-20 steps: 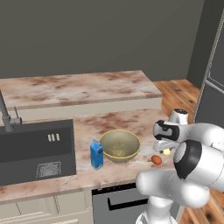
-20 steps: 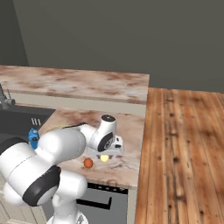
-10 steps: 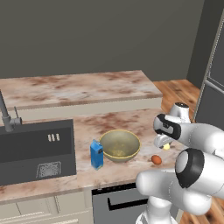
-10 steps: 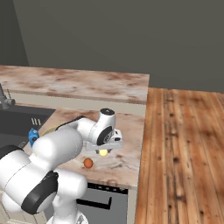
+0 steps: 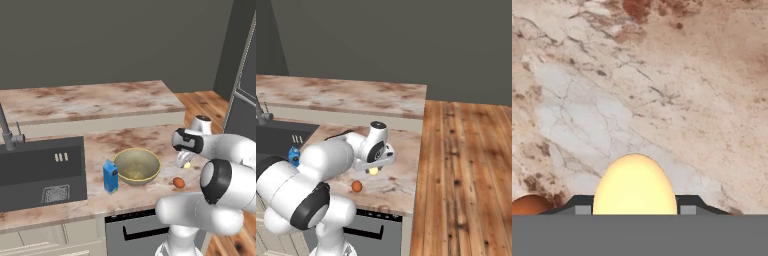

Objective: Gather the eggs and milk located in the vicinity of the sink area and place them right next to the bowl.

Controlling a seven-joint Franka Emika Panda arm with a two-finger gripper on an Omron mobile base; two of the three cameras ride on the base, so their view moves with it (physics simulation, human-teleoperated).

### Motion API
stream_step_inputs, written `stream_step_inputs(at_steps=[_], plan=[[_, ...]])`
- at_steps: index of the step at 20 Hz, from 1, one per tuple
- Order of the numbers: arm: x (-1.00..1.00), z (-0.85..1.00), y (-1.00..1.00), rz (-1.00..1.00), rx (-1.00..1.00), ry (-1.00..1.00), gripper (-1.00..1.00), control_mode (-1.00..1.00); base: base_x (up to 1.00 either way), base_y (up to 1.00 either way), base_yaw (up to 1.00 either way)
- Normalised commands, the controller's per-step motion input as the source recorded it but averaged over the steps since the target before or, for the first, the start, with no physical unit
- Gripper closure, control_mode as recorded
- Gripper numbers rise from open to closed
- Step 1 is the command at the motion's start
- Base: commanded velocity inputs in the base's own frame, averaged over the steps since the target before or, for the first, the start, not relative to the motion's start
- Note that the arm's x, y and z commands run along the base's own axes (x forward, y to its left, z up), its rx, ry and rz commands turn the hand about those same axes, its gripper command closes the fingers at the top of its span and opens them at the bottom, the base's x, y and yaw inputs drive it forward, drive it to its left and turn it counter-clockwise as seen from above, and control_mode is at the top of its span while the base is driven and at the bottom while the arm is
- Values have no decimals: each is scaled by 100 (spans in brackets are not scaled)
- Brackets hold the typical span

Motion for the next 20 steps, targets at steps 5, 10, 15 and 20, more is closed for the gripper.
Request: stream_step_inputs(at_steps=[5,10,15,20], plan=[[11,0,0,25,0,-6,100,-100,0,0,0],[0,0,5,20,0,-8,100,-100,0,0,0],[4,0,28,14,0,-2,100,-100,0,0,0],[16,1,29,13,0,-6,100,-100,0,0,0]])
